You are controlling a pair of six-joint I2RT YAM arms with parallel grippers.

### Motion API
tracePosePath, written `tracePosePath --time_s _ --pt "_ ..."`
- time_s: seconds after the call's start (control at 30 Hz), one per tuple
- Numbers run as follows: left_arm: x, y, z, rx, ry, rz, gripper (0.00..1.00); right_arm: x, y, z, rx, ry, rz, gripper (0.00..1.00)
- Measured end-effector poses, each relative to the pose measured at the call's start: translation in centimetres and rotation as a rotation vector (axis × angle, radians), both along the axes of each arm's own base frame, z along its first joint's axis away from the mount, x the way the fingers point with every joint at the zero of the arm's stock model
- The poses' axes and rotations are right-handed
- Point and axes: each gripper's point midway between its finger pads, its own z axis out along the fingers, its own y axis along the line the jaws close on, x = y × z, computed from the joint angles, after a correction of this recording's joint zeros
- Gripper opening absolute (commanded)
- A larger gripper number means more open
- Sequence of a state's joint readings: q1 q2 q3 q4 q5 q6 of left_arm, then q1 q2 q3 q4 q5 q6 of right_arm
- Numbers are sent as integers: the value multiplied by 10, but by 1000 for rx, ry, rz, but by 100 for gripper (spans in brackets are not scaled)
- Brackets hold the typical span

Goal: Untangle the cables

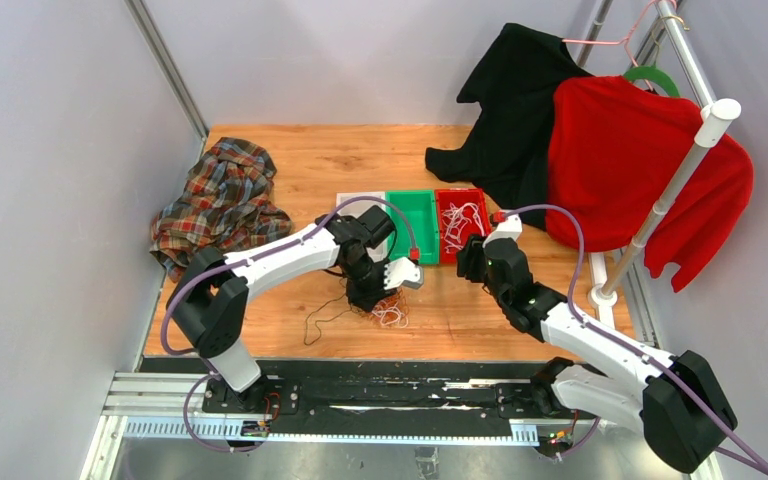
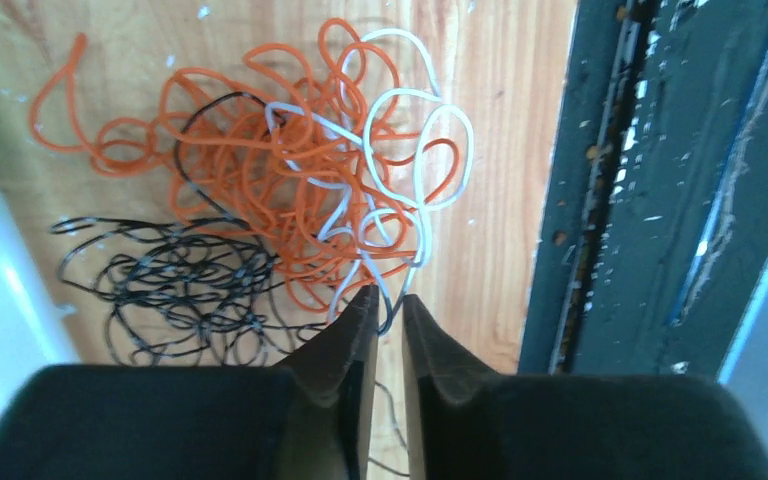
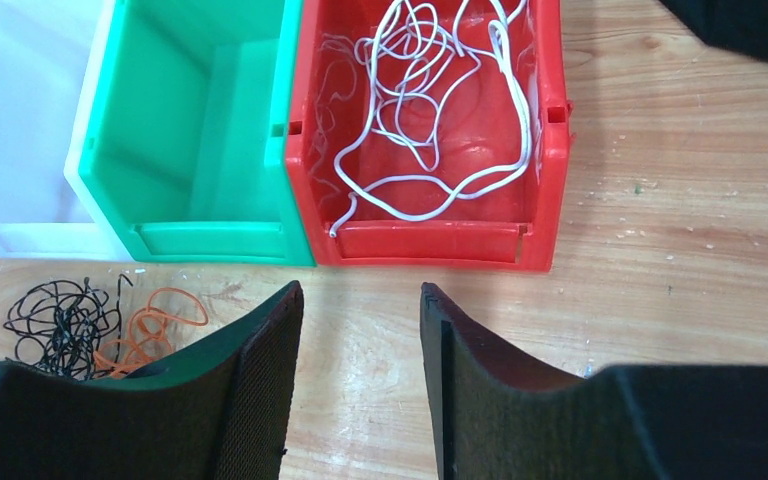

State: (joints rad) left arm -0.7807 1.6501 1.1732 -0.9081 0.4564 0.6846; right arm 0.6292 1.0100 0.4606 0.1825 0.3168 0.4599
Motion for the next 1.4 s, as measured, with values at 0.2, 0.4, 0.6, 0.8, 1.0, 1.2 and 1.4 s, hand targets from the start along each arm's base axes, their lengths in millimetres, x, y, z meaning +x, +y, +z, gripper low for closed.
tracePosePath --time_s 0.2,0.4,0.6,0.8,1.0,1.2,1.4 --pt "12 -3 14 -13 -60 54 1 0 3 3 14 -6 12 45" --pt "14 -9 52 -95 -112 107 1 -2 20 16 71 -49 90 65" --pt "18 -20 92 -175 -129 165 1 -17 55 42 156 -124 264 69" --pt "19 -24 127 -236 -145 196 1 -41 90 80 263 -217 454 70" --pt "17 -23 142 -249 -146 198 1 -66 123 93 310 -230 635 68" --pt "17 -24 164 -276 -163 192 1 -78 153 79 299 -178 748 62" --pt "16 -26 193 -321 -188 174 0 -69 169 59 268 -127 751 59"
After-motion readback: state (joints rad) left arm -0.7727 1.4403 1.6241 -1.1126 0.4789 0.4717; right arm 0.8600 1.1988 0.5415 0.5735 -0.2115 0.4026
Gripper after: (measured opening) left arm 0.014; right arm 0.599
